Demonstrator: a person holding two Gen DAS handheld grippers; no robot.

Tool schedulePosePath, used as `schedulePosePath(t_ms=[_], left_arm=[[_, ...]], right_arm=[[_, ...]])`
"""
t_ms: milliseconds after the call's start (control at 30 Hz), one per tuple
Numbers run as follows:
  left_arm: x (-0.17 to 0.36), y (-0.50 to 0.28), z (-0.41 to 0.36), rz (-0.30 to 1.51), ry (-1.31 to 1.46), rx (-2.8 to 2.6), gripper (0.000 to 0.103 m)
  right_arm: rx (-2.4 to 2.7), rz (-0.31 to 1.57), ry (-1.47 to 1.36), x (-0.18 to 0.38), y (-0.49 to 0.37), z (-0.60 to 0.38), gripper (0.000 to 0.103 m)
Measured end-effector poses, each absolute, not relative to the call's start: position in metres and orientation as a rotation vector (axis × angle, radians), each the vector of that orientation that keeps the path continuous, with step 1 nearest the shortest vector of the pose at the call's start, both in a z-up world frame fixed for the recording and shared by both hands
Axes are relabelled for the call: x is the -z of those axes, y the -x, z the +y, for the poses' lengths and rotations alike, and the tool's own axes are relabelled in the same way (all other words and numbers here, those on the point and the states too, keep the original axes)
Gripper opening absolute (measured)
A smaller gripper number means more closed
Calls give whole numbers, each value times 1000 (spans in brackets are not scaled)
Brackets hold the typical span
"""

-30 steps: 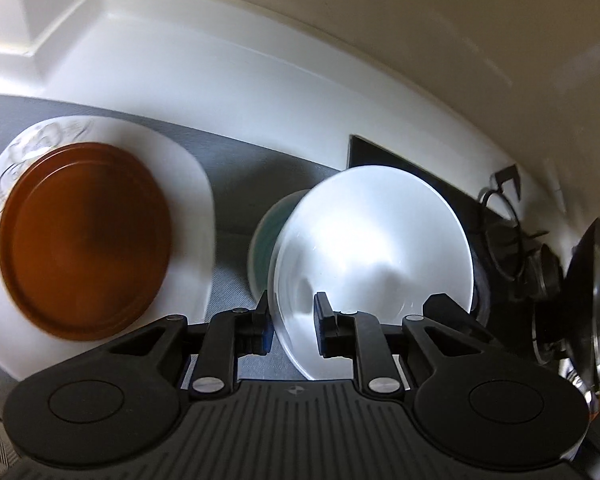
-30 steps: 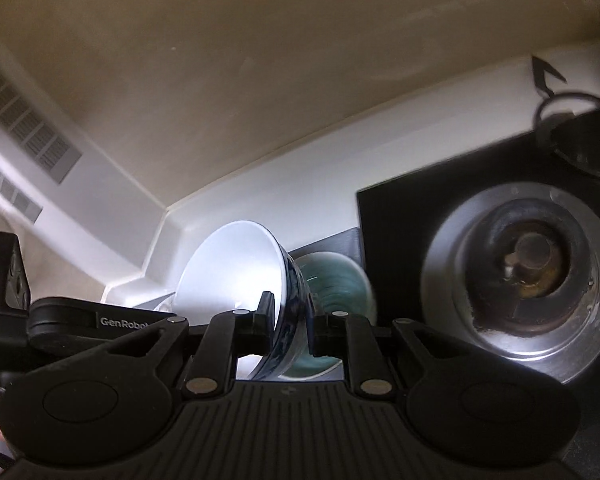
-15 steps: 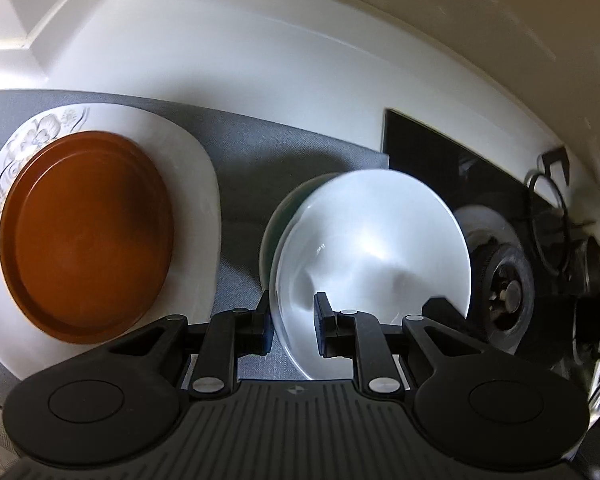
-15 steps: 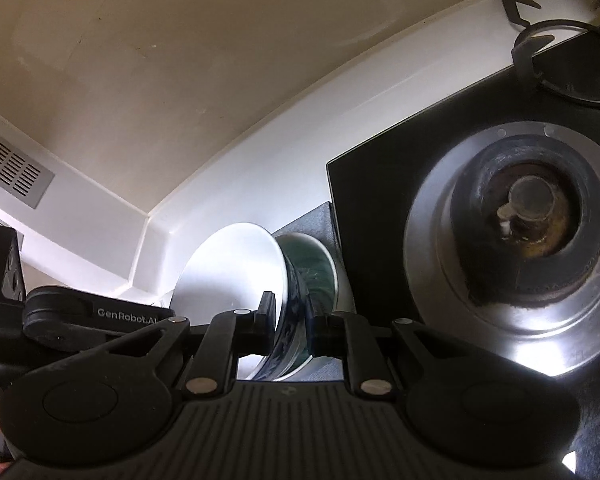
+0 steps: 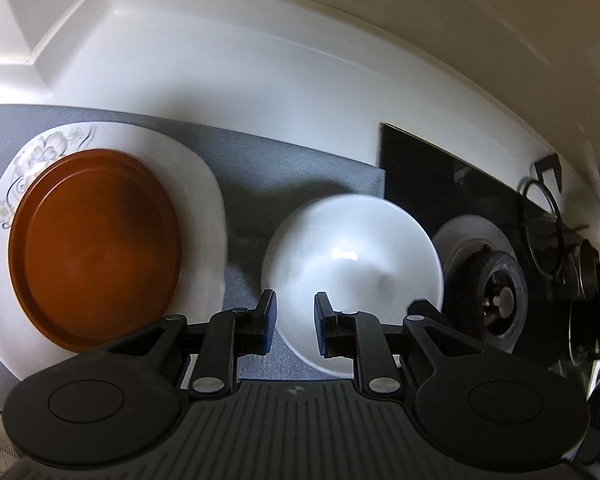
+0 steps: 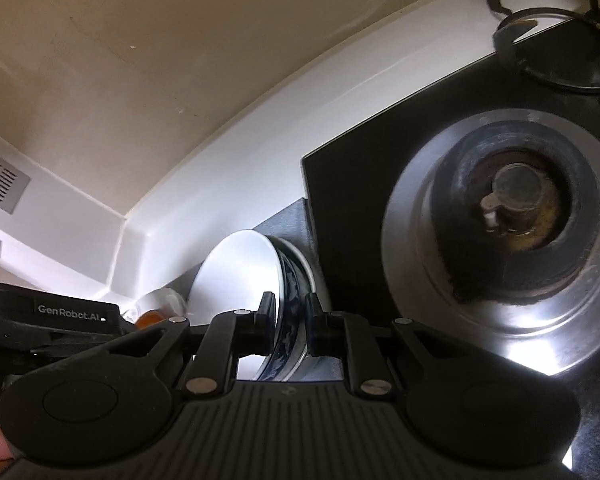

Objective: Organize plates and bowls

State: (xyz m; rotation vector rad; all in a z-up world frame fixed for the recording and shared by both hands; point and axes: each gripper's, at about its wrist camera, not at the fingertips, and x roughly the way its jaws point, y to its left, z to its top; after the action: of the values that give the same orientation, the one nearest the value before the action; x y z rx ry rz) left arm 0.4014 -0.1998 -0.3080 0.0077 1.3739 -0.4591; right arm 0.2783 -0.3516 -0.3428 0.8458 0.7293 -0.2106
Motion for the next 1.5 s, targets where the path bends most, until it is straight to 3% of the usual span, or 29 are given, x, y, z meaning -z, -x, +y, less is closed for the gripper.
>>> schedulePosePath(t_ms=[300,400,433,567,667,933,1133,1400,1500], left_arm=[[302,-391,-210,1307,-103,478,21],[299,-387,-212,1270,-148,480,25],[299,-386,-212,1259,-164,474,26],[297,-383,-209,1183,-220,403,46],[301,-386,-203,1195,-191,426,52],[320,-397,-211,1275,-200,422,50],[344,-405,-217,1361,-184,399,36],[357,-403,-223,1384,-154,421,31],[357,-405,-220,1394,-136,418,28]], right_arm=[[209,705,-755,323,-269,-357,15],[197,694,-773,317,-262,-364,16],[186,700,-779,318,-261,-365,19],[164,715,-804,323,-258,-367,51],[157,724,-821,328,-258,-366,53],[146,790,-729,336,-280,-351,56],[167,837,-791,353,-294,-353,56],[173,830,-858,362,-297,-352,55],[187,842,-840,357,-303,-351,49]])
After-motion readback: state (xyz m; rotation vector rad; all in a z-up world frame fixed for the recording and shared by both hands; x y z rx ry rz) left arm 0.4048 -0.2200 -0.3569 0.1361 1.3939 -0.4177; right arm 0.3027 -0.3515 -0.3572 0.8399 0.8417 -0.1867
